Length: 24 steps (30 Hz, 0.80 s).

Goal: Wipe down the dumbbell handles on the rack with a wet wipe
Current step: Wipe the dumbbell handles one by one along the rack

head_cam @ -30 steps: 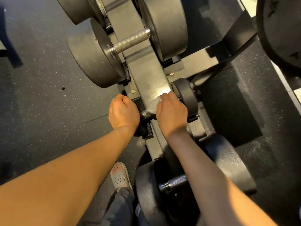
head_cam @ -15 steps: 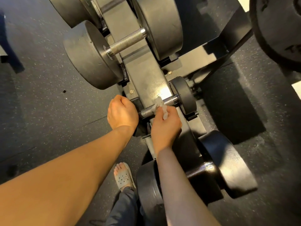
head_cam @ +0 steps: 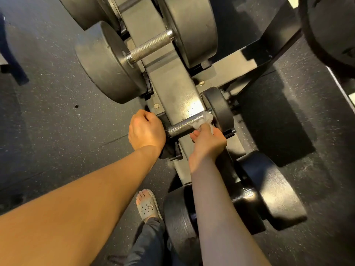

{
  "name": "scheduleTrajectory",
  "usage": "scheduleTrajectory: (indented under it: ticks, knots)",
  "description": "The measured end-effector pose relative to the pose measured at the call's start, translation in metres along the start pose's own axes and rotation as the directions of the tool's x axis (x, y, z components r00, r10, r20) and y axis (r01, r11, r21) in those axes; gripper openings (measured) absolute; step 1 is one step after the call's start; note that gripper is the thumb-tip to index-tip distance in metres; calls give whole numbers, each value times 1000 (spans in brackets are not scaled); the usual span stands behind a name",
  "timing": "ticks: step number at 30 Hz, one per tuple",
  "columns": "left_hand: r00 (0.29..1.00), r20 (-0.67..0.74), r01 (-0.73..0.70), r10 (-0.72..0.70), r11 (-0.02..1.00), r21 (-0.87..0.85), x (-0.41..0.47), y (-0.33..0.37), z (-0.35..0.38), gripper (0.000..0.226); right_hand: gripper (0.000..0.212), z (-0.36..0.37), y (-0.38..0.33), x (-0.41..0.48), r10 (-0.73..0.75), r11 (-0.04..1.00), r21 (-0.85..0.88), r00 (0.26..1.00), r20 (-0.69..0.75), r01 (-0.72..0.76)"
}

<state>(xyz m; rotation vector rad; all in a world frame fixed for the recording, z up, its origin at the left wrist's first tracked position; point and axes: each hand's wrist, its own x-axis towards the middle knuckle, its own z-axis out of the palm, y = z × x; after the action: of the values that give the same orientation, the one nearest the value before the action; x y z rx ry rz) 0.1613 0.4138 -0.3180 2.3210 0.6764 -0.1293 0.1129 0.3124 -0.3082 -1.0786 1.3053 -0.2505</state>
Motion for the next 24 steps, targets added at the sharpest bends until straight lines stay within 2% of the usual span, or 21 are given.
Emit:
scheduleTrajectory:
  ticks: [2,5,7,8,10,12,13,15,17,20,22,24]
  knots:
    - [1000,-2,4,-4,1000,8,1,0,0,27,13,3,7,-2,7,999,-44,1000,26,-6]
    - [1000,-4,2,-2,1000,7,2,-1,1,28,22,5,30,-15,86,945,-326,962,258,3]
    - [1000,-5,-3,3,1000,6,2,-1,2,28,26,2,27,-19,137,927,-375,943,302,-15]
    - [1000,-3,-2,2,1000,5,2,-1,2,28,25,1,19,-17,147,942,-332,952,268,-52]
    - [1000,4,0,0,1000,2,2,-1,2,28,23,0,-4,-7,222,975,-57,966,135,-216]
    - [1000,10,0,0,1000,-6,2,-1,1,28,19,-1,-23,6,355,885,301,933,60,-356]
    - [1000,12,0,0,1000,-9,1,0,1,29,15,0,-28,11,396,831,407,917,47,-380]
    - [1000,14,3,-3,1000,-7,1,1,0,30,15,3,-29,12,408,789,478,911,62,-386]
    - [1000,14,9,-9,1000,-4,1,2,-1,30,20,8,-21,9,330,846,427,943,49,-319]
    - [1000,12,13,-13,1000,2,0,2,-1,26,24,10,-8,10,108,976,197,993,-37,-99]
    - [1000,11,6,-6,1000,2,1,1,0,26,25,6,1,12,-55,998,19,998,-21,55]
    - [1000,11,-1,1,1000,2,1,1,0,27,27,-1,10,13,-170,971,-157,983,66,178]
